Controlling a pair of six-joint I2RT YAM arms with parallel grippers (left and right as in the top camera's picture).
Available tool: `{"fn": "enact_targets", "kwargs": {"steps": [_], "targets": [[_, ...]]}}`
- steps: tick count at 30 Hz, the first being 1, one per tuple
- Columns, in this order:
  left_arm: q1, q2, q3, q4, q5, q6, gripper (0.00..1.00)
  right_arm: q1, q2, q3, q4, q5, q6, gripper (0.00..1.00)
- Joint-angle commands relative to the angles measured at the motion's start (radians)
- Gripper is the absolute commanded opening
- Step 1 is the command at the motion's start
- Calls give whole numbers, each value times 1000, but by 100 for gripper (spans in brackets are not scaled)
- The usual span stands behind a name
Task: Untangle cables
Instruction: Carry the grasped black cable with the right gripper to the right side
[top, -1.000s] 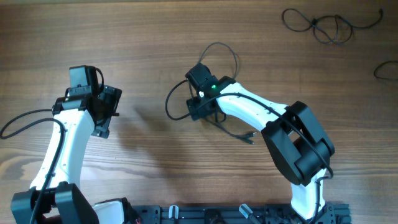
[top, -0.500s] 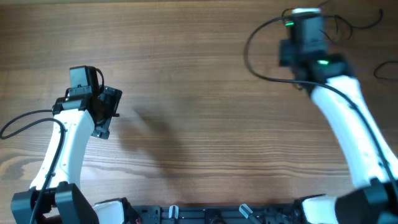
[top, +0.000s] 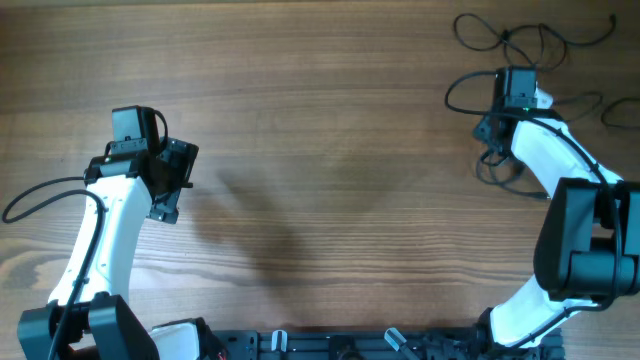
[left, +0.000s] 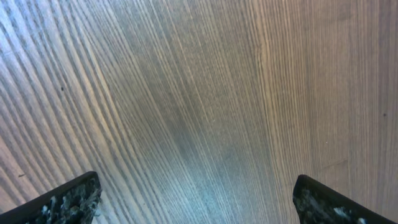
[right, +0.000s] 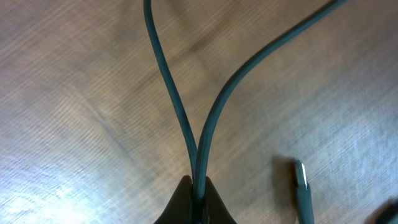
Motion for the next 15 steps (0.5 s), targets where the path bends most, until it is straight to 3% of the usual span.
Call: {"fn": "enact_targets", "kwargs": {"steps": [1, 4, 5, 6, 10, 12, 15], "targets": [[5, -12, -3, -1, 10, -17, 100, -9, 31, -8, -118, -21, 369, 4], [5, -11, -3, -1, 9, -16, 100, -9, 31, -8, -117, -151, 376, 8], [5, -9, -3, 0, 9, -17, 100, -9, 30, -8, -117, -185, 370, 46], [5, -9, -3, 3, 9, -17, 100, -9, 30, -8, -114, -185, 348, 99], [6, -9, -3, 7, 9, -16, 100, -23, -80, 68, -188, -65, 214, 100], [6, -9, -3, 8, 9, -16, 100, -23, -238, 87, -201, -55, 83, 100], [5, -9, -3, 11, 24, 27, 100, -23, -514, 87, -300, -66, 26, 100]]}}
